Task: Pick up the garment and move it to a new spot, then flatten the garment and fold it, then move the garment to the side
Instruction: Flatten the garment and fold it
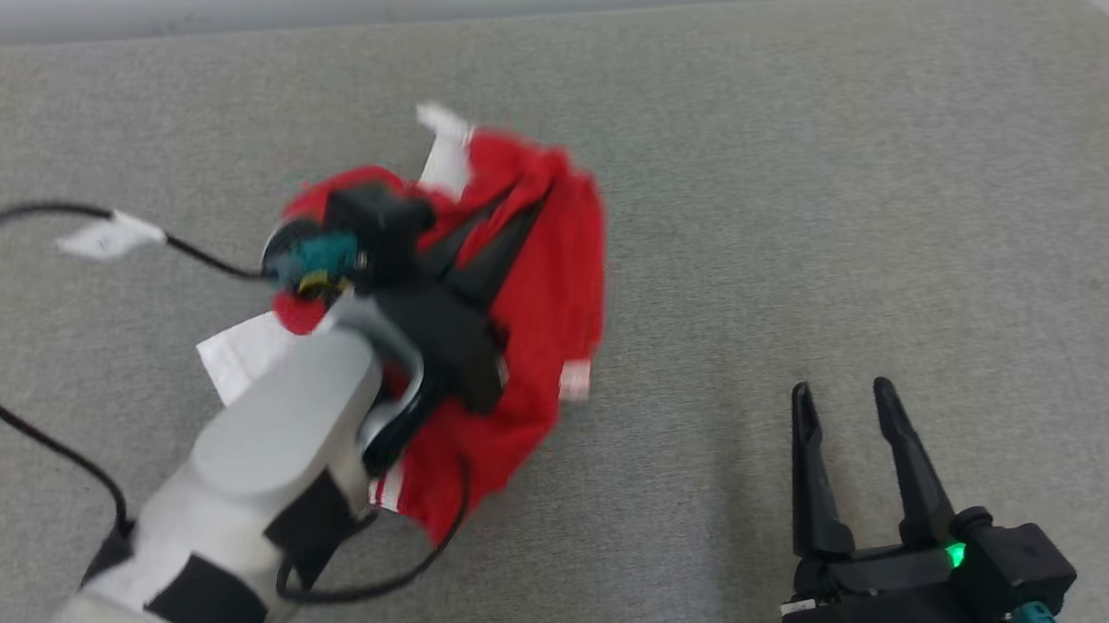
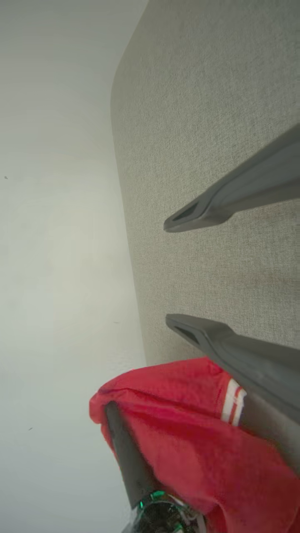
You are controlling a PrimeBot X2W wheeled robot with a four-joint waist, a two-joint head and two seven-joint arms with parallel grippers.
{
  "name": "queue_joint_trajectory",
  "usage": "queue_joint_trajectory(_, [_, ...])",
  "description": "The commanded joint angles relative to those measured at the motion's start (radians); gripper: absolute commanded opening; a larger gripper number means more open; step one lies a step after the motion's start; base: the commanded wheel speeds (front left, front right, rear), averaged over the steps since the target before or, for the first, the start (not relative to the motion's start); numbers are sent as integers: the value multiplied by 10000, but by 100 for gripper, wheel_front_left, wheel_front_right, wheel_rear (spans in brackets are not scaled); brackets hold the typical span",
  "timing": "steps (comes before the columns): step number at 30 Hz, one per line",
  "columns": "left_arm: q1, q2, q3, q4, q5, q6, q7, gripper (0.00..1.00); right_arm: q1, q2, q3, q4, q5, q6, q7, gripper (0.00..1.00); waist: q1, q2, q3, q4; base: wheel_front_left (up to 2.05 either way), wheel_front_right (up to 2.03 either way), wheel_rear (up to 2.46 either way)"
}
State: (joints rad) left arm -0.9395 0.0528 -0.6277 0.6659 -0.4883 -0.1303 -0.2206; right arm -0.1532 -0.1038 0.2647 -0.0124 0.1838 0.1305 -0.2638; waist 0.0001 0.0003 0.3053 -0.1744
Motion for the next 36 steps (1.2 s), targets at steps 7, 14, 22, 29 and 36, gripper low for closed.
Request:
queue_joint_trajectory(7, [-1914, -31, -787, -2183, -3317, -3, -418, 0, 170, 83, 350, 200, 153, 4, -6, 100, -1, -3, -518, -945, 0, 0, 0])
queue_joint_trajectory(14, [-2914, -16, 95, -3593, -4729, 437, -444, 0, 170, 15, 292, 211, 192, 4, -4, 100, -1, -3, -588, -1281, 0, 0, 0])
queue_joint_trajectory(22, [-444, -34, 125, -3028, -3347, 198, -450, 0, 276, 58, -121, -42, 75, 4, -4, 100, -1, -3, -254, -834, 0, 0, 0])
queue_joint_trajectory(29, [1558, 137, 1657, -1770, -691, 30, -453, 0, 192, -24, -279, -145, -15, 4, -4, 100, -1, -3, 72, -204, 0, 0, 0])
queue_joint_trajectory(36, [2544, 912, 3625, -2058, 1603, 1145, -454, 100, 398, -74, -366, -171, -39, 4, -4, 100, -1, -3, -99, 81, 0, 0, 0])
